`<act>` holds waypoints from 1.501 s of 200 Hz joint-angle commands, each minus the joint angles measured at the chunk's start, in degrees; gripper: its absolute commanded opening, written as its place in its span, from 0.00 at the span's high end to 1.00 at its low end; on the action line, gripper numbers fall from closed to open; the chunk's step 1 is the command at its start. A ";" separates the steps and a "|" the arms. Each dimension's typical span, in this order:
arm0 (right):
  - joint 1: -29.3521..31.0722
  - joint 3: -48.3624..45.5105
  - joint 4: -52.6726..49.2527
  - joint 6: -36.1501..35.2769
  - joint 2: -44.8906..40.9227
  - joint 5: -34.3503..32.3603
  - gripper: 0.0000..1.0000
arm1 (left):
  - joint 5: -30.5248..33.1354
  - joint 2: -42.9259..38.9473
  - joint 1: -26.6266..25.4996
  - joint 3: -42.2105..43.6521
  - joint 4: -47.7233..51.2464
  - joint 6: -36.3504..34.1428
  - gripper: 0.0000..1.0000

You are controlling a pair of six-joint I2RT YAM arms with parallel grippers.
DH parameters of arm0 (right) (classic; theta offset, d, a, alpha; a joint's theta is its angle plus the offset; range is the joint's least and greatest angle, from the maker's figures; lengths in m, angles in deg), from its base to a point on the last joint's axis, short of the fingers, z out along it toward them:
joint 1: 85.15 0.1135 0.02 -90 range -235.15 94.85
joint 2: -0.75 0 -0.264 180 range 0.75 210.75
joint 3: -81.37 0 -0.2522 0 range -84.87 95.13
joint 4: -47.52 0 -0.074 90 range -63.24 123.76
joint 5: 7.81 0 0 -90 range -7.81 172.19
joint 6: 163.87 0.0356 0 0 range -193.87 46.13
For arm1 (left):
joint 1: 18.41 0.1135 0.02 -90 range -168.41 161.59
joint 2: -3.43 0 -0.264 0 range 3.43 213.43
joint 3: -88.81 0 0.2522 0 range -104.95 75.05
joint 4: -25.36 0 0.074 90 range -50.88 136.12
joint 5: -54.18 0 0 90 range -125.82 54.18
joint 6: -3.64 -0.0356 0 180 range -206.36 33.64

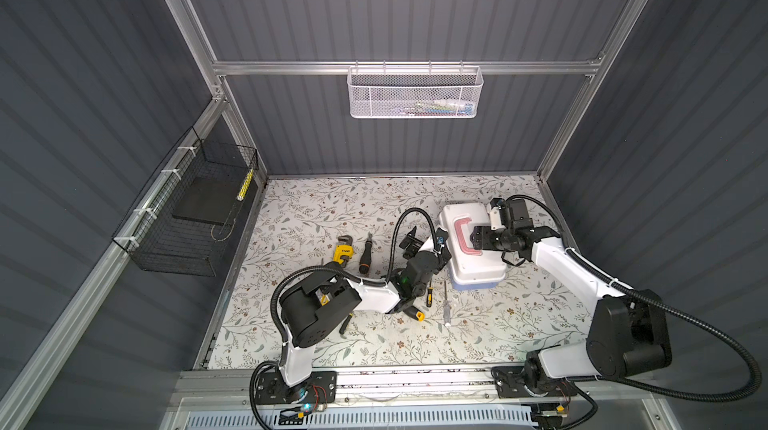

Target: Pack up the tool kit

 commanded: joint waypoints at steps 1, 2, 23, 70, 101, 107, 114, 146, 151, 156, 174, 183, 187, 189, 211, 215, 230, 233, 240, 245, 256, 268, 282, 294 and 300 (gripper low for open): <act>-0.24 0.68 -3.64 0.72 -1.82 0.30 0.20 | -2.50 -2.69 0.51 -0.65 4.20 4.08 0.00; -0.24 0.69 -3.63 0.71 -1.90 0.27 0.20 | -2.62 -2.81 0.56 -0.65 4.32 4.10 0.00; -0.24 1.14 -3.70 0.71 -3.23 -0.66 0.15 | -4.72 -4.03 0.96 -1.19 7.54 5.15 0.00; -0.32 2.28 -5.53 0.97 -4.96 -4.76 0.01 | -10.59 -6.65 3.64 -2.16 14.98 11.01 0.00; -0.80 2.98 -6.81 0.97 -5.02 -5.83 0.01 | -11.77 -7.47 4.17 -1.72 15.22 11.37 0.00; -0.77 3.08 -6.93 1.23 -5.13 -5.51 0.01 | -11.94 -7.71 4.26 -1.64 15.25 11.48 0.00; -0.76 3.01 -6.71 1.48 -5.50 -4.82 0.01 | -12.20 -7.97 4.44 -1.49 15.25 11.63 0.00; -0.42 2.05 -4.81 3.53 -7.74 -0.11 0.01 | -14.84 -8.81 5.17 -0.77 15.78 12.62 0.00; -0.21 1.96 -4.36 3.91 -8.06 0.89 0.02 | -15.24 -8.97 5.25 -0.70 15.98 12.76 0.00; 0.07 1.81 -4.05 4.28 -8.23 1.89 0.02 | -15.66 -9.20 5.27 -0.65 16.24 12.97 0.00; 1.64 1.88 -2.75 5.28 -8.34 4.90 0.05 | -18.56 -10.14 5.68 -0.63 17.11 14.02 0.00; 2.40 2.11 -2.22 6.07 -8.12 5.75 0.07 | -20.24 -10.71 5.88 -0.64 17.55 14.60 0.00; 2.63 2.19 -1.92 6.50 -7.92 6.27 0.07 | -20.78 -10.91 5.97 -0.65 17.74 14.85 0.00; 2.70 2.20 -1.71 6.68 -7.81 6.56 0.08 | -20.94 -11.05 5.93 -0.65 17.77 14.96 0.00; 3.82 3.16 -0.68 8.80 -5.87 9.87 0.15 | -23.05 -12.04 6.60 -0.47 18.93 16.66 0.00; 4.08 3.39 -0.71 8.95 -5.49 10.11 0.16 | -23.53 -12.21 6.73 -0.32 19.03 17.06 0.00; 4.89 3.93 -0.89 9.19 -4.06 10.56 0.21 | -25.10 -13.03 7.54 0.61 19.08 18.96 0.00; 5.02 3.95 -0.89 9.29 -3.73 10.72 0.23 | -25.33 -13.26 7.71 0.89 19.17 19.26 0.00; 5.12 4.04 -0.87 9.55 -3.24 11.00 0.25 | -26.20 -13.66 8.19 1.35 19.16 20.11 0.00; 5.12 3.96 -0.67 9.82 -2.98 11.25 0.26 | -26.64 -13.95 8.49 1.75 19.20 20.62 0.00; 5.12 3.77 -0.10 10.48 -2.49 11.89 0.29 | -27.32 -14.56 8.94 2.57 19.27 21.15 0.00; 5.19 3.69 0.38 11.05 -1.81 12.81 0.30 | -27.43 -15.04 9.22 3.11 19.60 21.22 0.00; 5.29 3.82 0.63 11.43 -0.80 13.53 0.31 | -27.53 -15.41 9.32 3.30 20.27 21.18 0.00; 5.28 3.95 0.73 11.52 -0.16 14.27 0.32 | -27.80 -15.66 9.42 3.54 20.61 21.13 0.00; 5.34 3.96 0.78 11.59 -0.05 14.47 0.32 | -27.91 -15.74 9.43 3.58 20.66 21.18 0.00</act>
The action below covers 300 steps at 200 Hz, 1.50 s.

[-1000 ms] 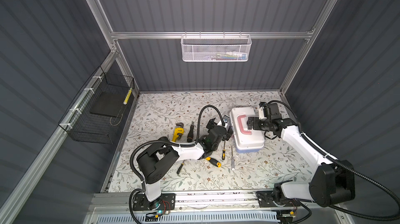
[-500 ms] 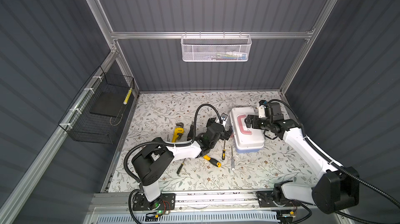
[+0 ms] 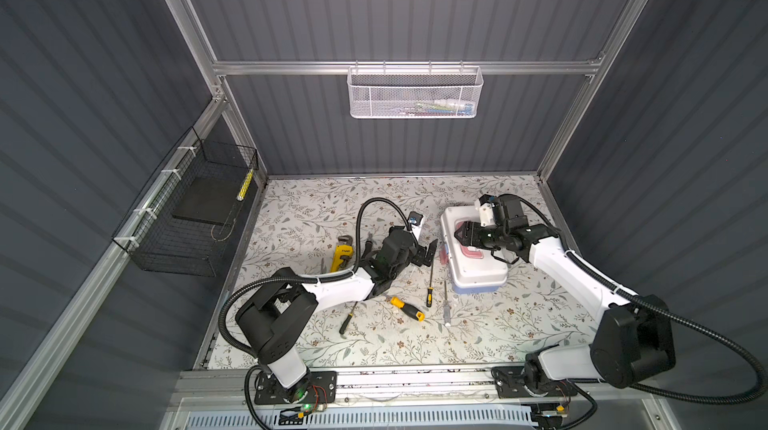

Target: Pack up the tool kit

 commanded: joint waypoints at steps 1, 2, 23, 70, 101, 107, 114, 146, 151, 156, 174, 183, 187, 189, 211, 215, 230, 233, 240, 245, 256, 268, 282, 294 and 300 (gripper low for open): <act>0.34 1.25 0.60 1.10 1.22 2.65 0.32 | -1.90 -2.02 0.09 0.86 1.62 1.35 0.00; 0.36 1.20 0.55 1.15 1.27 2.70 0.32 | -1.94 -2.01 0.08 0.86 1.61 1.35 0.00; 0.34 0.98 0.62 1.51 1.74 4.32 0.32 | -2.04 -1.90 0.13 1.21 1.65 1.40 0.00; 0.56 0.82 0.55 1.73 3.54 4.61 0.31 | -2.07 -2.07 0.16 1.65 1.80 1.62 0.00; 0.56 0.81 2.60 2.98 4.70 8.87 0.30 | -1.94 -2.64 0.08 2.09 1.94 1.60 0.00; 0.56 0.81 2.86 3.30 4.74 9.22 0.29 | -1.76 -2.77 0.13 2.24 1.95 1.56 0.00; 0.56 0.89 3.08 3.67 4.94 9.64 0.29 | -1.63 -2.92 0.15 2.28 2.03 1.57 0.00; 0.56 1.64 2.96 4.94 5.70 11.01 0.27 | -1.36 -3.53 0.09 2.78 2.12 1.24 0.00; 0.49 1.68 2.96 5.21 5.91 11.29 0.26 | -1.28 -3.64 0.07 2.84 2.15 1.28 0.00; 0.45 1.69 3.03 5.45 6.06 11.71 0.26 | -1.34 -3.66 0.09 2.95 2.13 1.26 0.00; 0.32 1.52 3.84 6.64 6.47 13.54 0.26 | -1.51 -3.83 0.10 3.14 2.08 1.24 0.00; 0.17 1.21 4.70 7.47 6.50 14.56 0.26 | -1.62 -3.88 0.13 3.22 2.13 1.26 0.00; 0.05 0.96 5.29 7.94 6.37 15.19 0.26 | -1.62 -3.92 0.09 3.29 2.13 1.25 0.00; -0.01 0.80 5.59 8.25 6.40 15.57 0.26 | -1.62 -3.94 0.08 3.31 2.13 1.26 0.00; -1.08 -0.87 9.84 11.55 6.35 19.61 0.27 | -2.05 -4.40 0.15 3.73 1.71 1.37 0.00; -1.30 -1.17 10.62 12.14 6.22 20.28 0.28 | -2.19 -4.44 0.13 3.76 1.69 1.35 0.00; -2.31 -2.70 14.31 14.73 6.15 23.19 0.28 | -2.84 -4.56 0.11 4.01 1.42 1.44 0.00; -2.44 -2.88 14.68 15.09 6.08 23.57 0.28 | -2.98 -4.62 0.14 4.02 1.41 1.48 0.00; -2.96 -3.50 16.21 16.17 6.06 24.55 0.29 | -3.42 -4.56 0.15 4.06 1.20 1.57 0.00; -3.23 -3.90 17.07 16.88 6.06 25.22 0.29 | -3.64 -4.53 0.13 4.19 1.12 1.57 0.00; -3.87 -4.78 18.91 18.16 5.84 26.39 0.30 | -3.92 -4.36 0.12 4.22 1.01 1.85 0.00; -4.36 -5.30 19.82 18.91 5.71 27.06 0.30 | -4.24 -4.06 0.14 4.28 0.84 2.03 0.00; -4.78 -5.80 20.61 19.41 5.38 27.58 0.31 | -4.93 -3.77 0.08 4.13 0.62 2.30 0.00; -5.31 -6.83 22.94 21.05 5.19 29.14 0.31 | -5.57 -3.44 0.15 3.88 0.60 2.47 0.00; -5.64 -7.60 24.96 22.37 5.18 30.12 0.32 | -5.82 -3.24 0.08 3.68 0.65 2.61 0.00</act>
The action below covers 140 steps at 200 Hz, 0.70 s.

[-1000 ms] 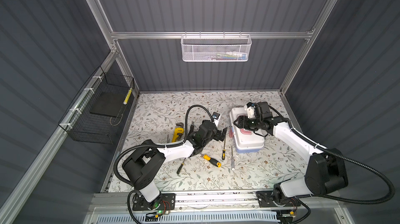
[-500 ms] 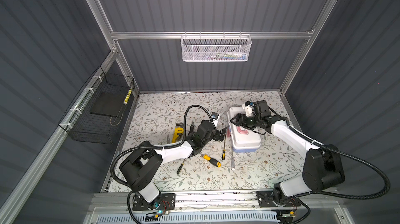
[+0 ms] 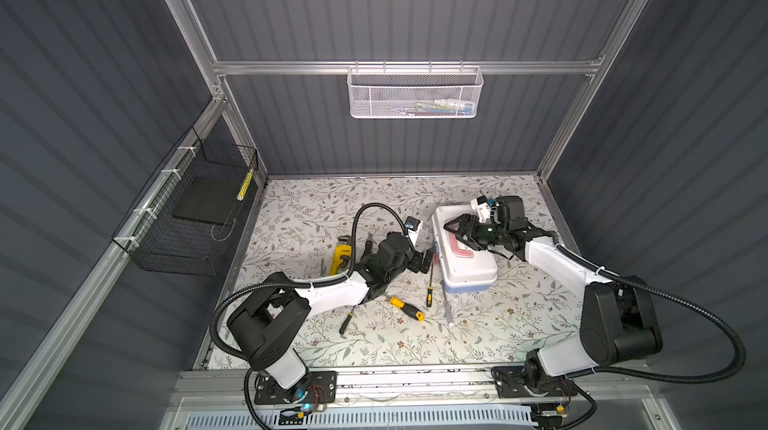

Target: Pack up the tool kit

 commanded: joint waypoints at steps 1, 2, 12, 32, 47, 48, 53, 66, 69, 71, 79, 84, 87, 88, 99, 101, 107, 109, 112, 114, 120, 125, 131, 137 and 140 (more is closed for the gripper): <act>-0.81 -2.63 6.20 4.59 -0.52 5.25 0.32 | -2.16 -0.28 -0.01 0.48 -1.22 1.18 0.00; -0.90 -2.95 6.99 4.97 -0.49 5.61 0.32 | -2.19 -0.23 -0.01 0.44 -1.18 1.17 0.00; -1.43 -3.80 9.60 6.72 -0.31 6.95 0.33 | -2.76 0.15 0.06 0.13 -1.04 1.29 0.00; -2.06 -4.74 12.75 8.32 0.20 8.98 0.35 | -4.22 0.57 0.06 -0.05 -1.19 1.94 0.00; -2.43 -5.47 14.92 9.65 0.60 9.99 0.36 | -5.47 0.91 0.06 -0.36 -1.45 2.30 0.00; -2.43 -5.47 14.92 9.65 0.60 9.99 0.36 | -5.56 0.93 0.07 -0.42 -1.51 2.30 0.00; -2.58 -5.77 15.89 10.28 0.73 10.43 0.36 | -6.07 1.13 0.06 -0.60 -1.54 2.37 0.00; -3.06 -6.54 18.08 11.79 0.92 11.26 0.37 | -6.95 1.76 0.02 -1.64 -0.90 2.54 0.00; -3.14 -6.67 18.43 12.07 0.93 11.35 0.38 | -6.96 1.94 0.01 -1.90 -0.68 2.64 0.00; -3.22 -6.75 18.72 12.14 0.89 11.45 0.38 | -7.03 2.04 -0.01 -2.12 -0.56 2.65 0.00; -3.31 -6.87 18.88 12.25 0.80 11.55 0.38 | -7.42 2.39 0.04 -2.65 -0.47 2.72 0.00; -3.41 -6.95 18.96 12.27 0.70 11.63 0.39 | -7.56 2.66 0.04 -2.93 -0.58 2.75 0.00; -3.42 -6.95 18.97 12.33 0.62 11.64 0.39 | -7.65 2.76 -0.01 -3.05 -0.57 2.74 0.00; -3.42 -7.00 19.02 12.33 0.56 11.64 0.39 | -7.66 2.83 0.03 -3.09 -0.59 2.74 0.00; -3.51 -7.08 19.20 12.54 0.36 11.81 0.39 | -8.00 3.38 0.04 -3.97 -0.31 2.83 0.00; -3.55 -7.12 19.29 12.58 0.32 11.86 0.39 | -8.06 3.52 0.00 -4.15 -0.18 2.87 0.00; -3.66 -7.21 19.60 12.83 0.23 11.99 0.40 | -8.27 3.89 0.05 -4.70 0.08 2.81 0.00; -3.68 -7.26 19.77 12.89 0.20 12.06 0.40 | -8.34 4.00 0.00 -4.86 0.20 2.83 0.00; -3.68 -7.34 19.98 13.15 0.22 12.15 0.40 | -8.43 4.18 0.00 -5.19 0.31 2.82 0.00; -3.69 -7.38 20.13 13.19 0.18 12.21 0.40 | -8.52 4.34 0.06 -5.31 0.41 2.76 0.00; -3.77 -7.37 20.35 13.29 0.12 12.34 0.40 | -8.62 4.76 0.00 -5.88 0.62 2.91 0.00; -3.73 -7.39 20.44 13.43 0.11 12.35 0.41 | -8.76 5.10 0.00 -6.44 0.86 2.93 0.00; -3.85 -7.37 20.59 13.52 0.07 12.35 0.41 | -8.97 5.43 0.06 -7.08 1.13 2.92 0.00; -3.85 -7.48 20.87 13.81 0.05 12.48 0.41 | -9.07 5.82 0.01 -7.56 1.36 2.97 0.00; -3.86 -7.48 20.92 13.87 0.11 12.56 0.42 | -9.15 5.94 0.03 -7.87 1.41 3.00 0.00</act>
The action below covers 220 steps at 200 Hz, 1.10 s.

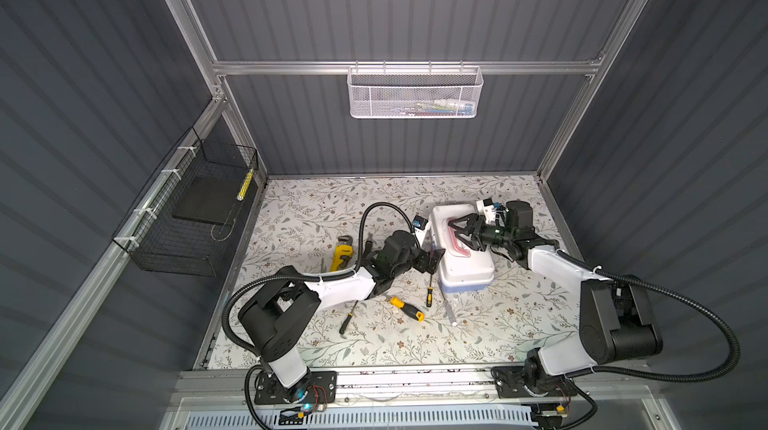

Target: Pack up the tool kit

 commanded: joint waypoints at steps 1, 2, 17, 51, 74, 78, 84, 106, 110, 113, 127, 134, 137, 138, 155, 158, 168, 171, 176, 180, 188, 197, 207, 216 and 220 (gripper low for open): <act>-0.19 -0.49 3.41 1.43 -0.16 2.68 0.42 | -1.81 1.56 0.01 -3.46 0.97 0.86 0.00; -0.19 -0.49 3.45 1.44 -0.15 2.70 0.42 | -1.75 1.61 0.04 -3.52 1.02 0.86 0.00; -0.27 -0.59 4.27 2.09 -0.08 3.02 0.42 | -2.19 2.06 0.06 -4.59 0.95 0.86 0.00; -0.54 -0.65 4.59 2.25 -0.01 3.15 0.42 | -2.48 4.86 0.02 -8.78 4.40 -0.48 0.00; -0.92 -1.27 5.11 2.50 -0.47 3.15 0.43 | -2.56 6.09 0.01 -9.56 4.95 -0.85 0.00; -1.05 -1.40 5.19 2.56 -0.59 3.15 0.43 | -2.56 6.19 -0.01 -9.57 4.99 -0.89 0.00; -1.22 -1.58 5.40 2.70 -0.74 3.22 0.43 | -2.48 6.38 0.04 -9.65 5.02 -0.94 0.00; -1.68 -1.96 5.51 2.86 -1.07 3.24 0.43 | -2.47 7.08 0.00 -10.26 5.01 -1.38 0.00; -1.72 -1.98 5.47 2.90 -0.99 3.31 0.43 | -2.43 7.29 0.04 -10.46 5.07 -1.48 0.00; -1.76 -1.98 5.50 2.94 -1.02 3.32 0.43 | -2.35 7.37 0.02 -10.50 5.10 -1.51 0.00; -1.77 -1.89 5.51 2.91 -0.73 3.50 0.43 | -2.21 7.75 0.03 -10.92 5.05 -1.59 0.00; -1.78 -1.89 5.64 2.97 -0.57 3.50 0.42 | -2.29 7.98 0.04 -11.23 5.02 -1.60 0.00; -1.77 -1.89 5.66 2.95 -0.46 3.50 0.42 | -2.25 8.14 0.00 -11.40 5.10 -1.61 0.00; -1.77 -1.89 5.67 2.95 -0.44 3.50 0.43 | -2.28 8.11 0.00 -11.49 5.10 -1.65 0.00; -1.76 -1.76 5.64 2.88 0.00 3.59 0.42 | -2.72 8.72 0.03 -12.61 5.36 -1.85 0.00; -1.77 -1.76 5.56 2.86 0.10 3.59 0.42 | -2.81 8.84 0.05 -12.76 5.36 -1.86 0.00; -1.77 -1.65 5.00 2.56 0.16 3.42 0.41 | -2.98 9.10 0.02 -13.33 5.34 -1.86 0.00; -1.77 -1.55 4.59 2.31 0.13 3.34 0.41 | -3.00 9.18 -0.01 -13.51 5.37 -1.86 0.00; -1.77 -1.42 4.03 1.92 0.12 3.17 0.40 | -3.08 9.22 0.02 -13.69 5.21 -1.78 0.00; -1.73 -1.31 3.58 1.72 0.05 3.09 0.40 | -3.09 9.37 0.04 -13.85 5.24 -1.74 0.00; -1.71 -1.03 2.56 1.12 -0.07 2.76 0.40 | -3.18 9.52 0.01 -14.16 5.14 -1.69 0.00; -1.70 -0.70 1.40 0.39 -0.11 2.47 0.39 | -3.24 9.74 0.00 -14.46 5.14 -1.63 0.00; -1.69 -0.58 0.69 0.05 -0.06 2.45 0.38 | -3.59 9.90 0.02 -14.79 5.05 -1.62 0.00; -1.68 -0.51 0.74 0.05 0.10 2.51 0.37 | -3.80 10.10 0.05 -15.08 5.12 -1.66 0.00; -1.69 -0.52 0.95 0.15 0.17 2.60 0.37 | -3.92 10.16 0.07 -15.12 5.17 -1.63 0.00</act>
